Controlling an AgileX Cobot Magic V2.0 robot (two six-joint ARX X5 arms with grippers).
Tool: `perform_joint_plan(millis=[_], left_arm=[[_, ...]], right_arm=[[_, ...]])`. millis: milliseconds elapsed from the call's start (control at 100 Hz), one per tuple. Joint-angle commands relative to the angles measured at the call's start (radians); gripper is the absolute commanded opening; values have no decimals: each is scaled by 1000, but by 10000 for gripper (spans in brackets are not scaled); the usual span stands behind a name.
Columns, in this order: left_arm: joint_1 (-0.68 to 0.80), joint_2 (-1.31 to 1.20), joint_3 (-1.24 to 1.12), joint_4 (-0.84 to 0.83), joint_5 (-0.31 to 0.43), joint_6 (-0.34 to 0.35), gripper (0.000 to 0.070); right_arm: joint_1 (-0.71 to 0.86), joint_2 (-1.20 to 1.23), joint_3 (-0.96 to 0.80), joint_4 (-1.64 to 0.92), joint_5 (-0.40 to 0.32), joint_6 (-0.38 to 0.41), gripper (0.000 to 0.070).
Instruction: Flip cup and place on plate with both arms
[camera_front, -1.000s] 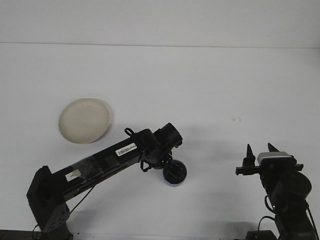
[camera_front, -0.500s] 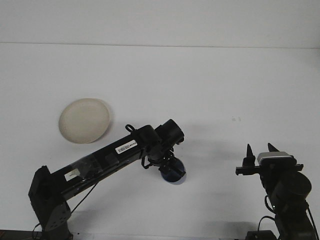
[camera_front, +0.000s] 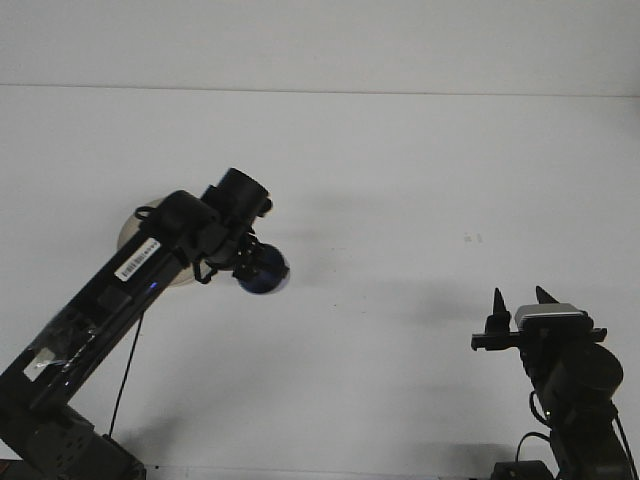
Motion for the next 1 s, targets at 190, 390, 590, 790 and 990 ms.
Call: perform_joint_plan(millis=[190, 390, 590, 790, 990], left_arm=[[302, 36, 20, 37, -9, 27, 11], [467, 80, 20, 39, -9, 54, 11], [542, 151, 20, 63, -8, 55, 12], [569, 240, 20, 78, -8, 56, 15], [581, 294, 20, 79, -8, 56, 26]], right_arm=[[3, 3, 9, 9, 0, -10, 428], [2, 3, 9, 9, 0, -10, 428], [2, 3, 9, 9, 0, -10, 428], [3, 3, 9, 9, 0, -10, 428], [3, 3, 9, 9, 0, -10, 428]])
